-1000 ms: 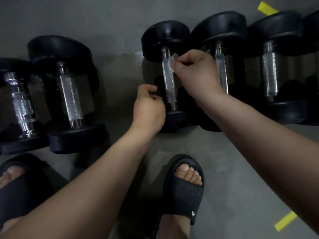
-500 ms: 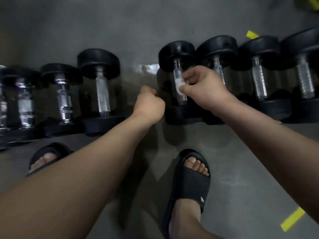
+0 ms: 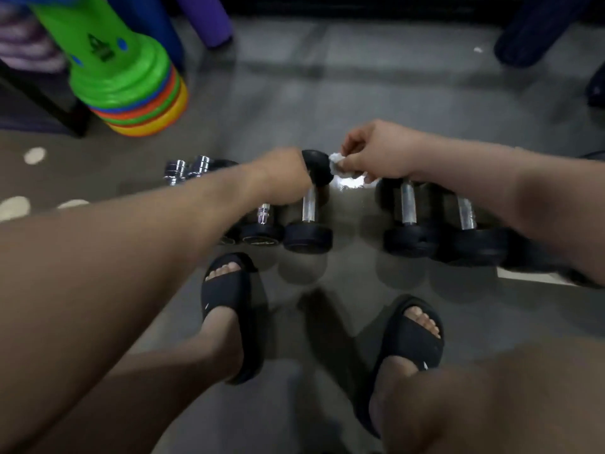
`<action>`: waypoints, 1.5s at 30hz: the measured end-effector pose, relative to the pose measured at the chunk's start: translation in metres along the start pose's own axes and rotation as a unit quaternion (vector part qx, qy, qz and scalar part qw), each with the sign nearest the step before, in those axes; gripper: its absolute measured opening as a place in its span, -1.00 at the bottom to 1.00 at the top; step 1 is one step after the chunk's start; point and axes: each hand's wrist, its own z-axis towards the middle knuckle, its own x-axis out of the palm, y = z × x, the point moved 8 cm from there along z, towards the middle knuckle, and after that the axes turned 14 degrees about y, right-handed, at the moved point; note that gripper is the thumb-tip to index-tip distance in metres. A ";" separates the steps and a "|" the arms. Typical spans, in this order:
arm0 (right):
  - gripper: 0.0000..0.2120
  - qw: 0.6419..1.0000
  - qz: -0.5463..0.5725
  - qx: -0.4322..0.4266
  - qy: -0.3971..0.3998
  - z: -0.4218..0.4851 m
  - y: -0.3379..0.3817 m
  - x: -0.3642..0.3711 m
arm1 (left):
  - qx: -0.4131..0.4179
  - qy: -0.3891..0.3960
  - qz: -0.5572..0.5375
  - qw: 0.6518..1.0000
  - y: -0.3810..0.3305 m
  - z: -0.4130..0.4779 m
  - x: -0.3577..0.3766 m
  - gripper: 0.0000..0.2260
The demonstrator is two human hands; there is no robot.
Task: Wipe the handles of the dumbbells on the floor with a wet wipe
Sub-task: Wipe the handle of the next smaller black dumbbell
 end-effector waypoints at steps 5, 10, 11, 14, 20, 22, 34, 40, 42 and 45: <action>-0.86 0.992 -0.122 -0.002 0.045 -0.024 0.052 -0.010 | -0.008 0.000 0.110 0.994 0.008 -0.048 -0.032 -0.74; -0.88 0.984 -0.162 -0.013 0.072 -0.036 0.072 0.002 | -0.011 0.010 0.193 0.981 0.023 -0.073 -0.050 -0.77; -0.88 0.985 -0.156 -0.008 0.073 -0.033 0.070 0.006 | -0.001 0.012 0.194 0.981 0.026 -0.071 -0.051 -0.77; -0.89 0.992 -0.111 0.015 0.057 -0.012 0.048 0.017 | 0.033 0.010 0.156 0.987 0.040 -0.050 -0.044 -0.75; -0.92 0.998 0.025 0.065 0.004 0.036 -0.013 0.041 | 0.063 0.023 0.002 0.998 0.082 0.038 0.003 -0.77; -0.94 0.994 0.082 0.074 -0.007 0.053 -0.035 0.050 | 0.069 0.013 -0.046 0.996 0.091 0.066 0.013 -0.77; -0.92 0.968 0.217 0.085 -0.092 0.126 -0.106 0.075 | 0.058 -0.070 -0.210 0.973 0.133 0.172 0.060 -0.82; -0.88 0.979 0.131 0.073 -0.135 0.143 -0.107 0.072 | 0.096 -0.092 -0.205 0.970 0.126 0.167 0.085 -0.83; -0.87 0.977 0.143 0.055 -0.151 0.146 -0.105 0.075 | 0.117 -0.093 -0.171 0.974 0.126 0.161 0.093 -0.82; -0.90 0.973 0.142 0.051 -0.173 0.151 -0.102 0.081 | 0.136 -0.099 -0.130 0.977 0.131 0.154 0.099 -0.81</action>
